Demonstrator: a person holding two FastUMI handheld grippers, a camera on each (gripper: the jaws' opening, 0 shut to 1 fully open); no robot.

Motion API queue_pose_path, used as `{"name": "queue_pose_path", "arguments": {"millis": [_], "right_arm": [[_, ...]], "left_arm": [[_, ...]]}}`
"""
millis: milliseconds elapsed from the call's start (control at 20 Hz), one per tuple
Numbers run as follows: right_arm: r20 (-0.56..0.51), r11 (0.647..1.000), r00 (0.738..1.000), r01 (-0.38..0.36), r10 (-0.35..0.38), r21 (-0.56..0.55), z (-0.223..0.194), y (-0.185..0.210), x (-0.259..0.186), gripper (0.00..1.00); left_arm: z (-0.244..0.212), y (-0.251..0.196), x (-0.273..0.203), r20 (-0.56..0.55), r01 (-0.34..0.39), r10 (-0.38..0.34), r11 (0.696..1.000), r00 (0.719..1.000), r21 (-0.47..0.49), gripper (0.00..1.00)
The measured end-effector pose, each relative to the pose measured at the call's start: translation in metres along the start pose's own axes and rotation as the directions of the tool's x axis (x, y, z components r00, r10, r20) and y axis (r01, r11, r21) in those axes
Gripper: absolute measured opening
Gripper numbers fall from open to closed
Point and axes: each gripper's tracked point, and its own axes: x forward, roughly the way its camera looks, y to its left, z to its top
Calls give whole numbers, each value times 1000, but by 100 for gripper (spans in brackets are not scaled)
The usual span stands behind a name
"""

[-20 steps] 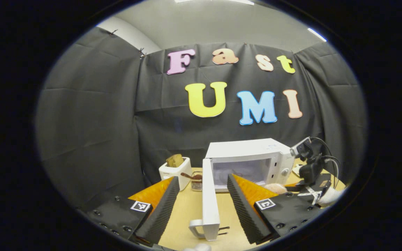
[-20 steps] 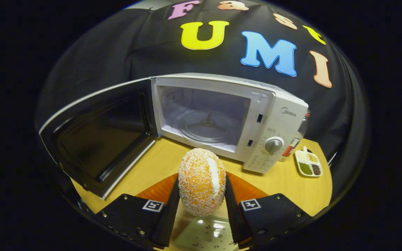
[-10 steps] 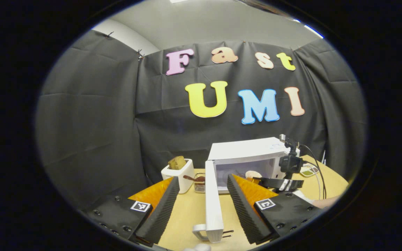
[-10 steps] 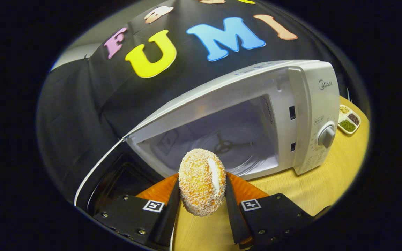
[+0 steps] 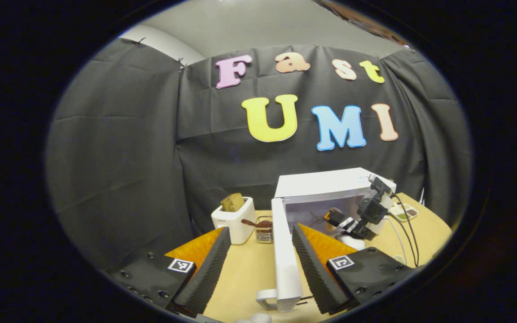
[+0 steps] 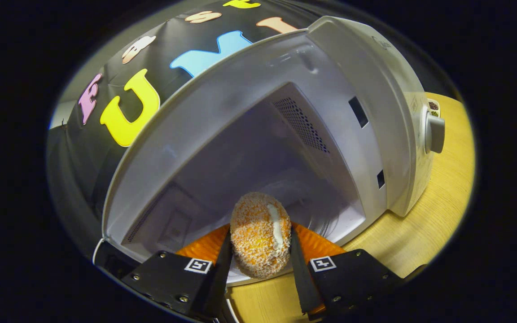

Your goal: Open the microwave oven with the left hand, put the food in, and close the microwave oven.

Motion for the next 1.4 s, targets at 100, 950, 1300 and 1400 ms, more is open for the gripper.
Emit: {"name": "queue_pose_path", "arguments": {"millis": [100,950,1300,1400], "right_arm": [[-12,1000,1000,25,-25,16,-11,-3,9,64],[90,916,992,-45,89,-399,77,-3,-128,98],[37,783,987,-103,159,-613,105,-17,-230,98],[29,762,983,-120,179,-637,116,-20,-252,98]], "left_arm": [[-2,0,4,-9,-4,3,999,1000,-42,97],[4,21,-12,50,-36,35,999,998,31,97],[-28,40,-25,10,-41,41,997,999,62,93],[-43,49,-26,3,-43,43,996,999,81,93]]}}
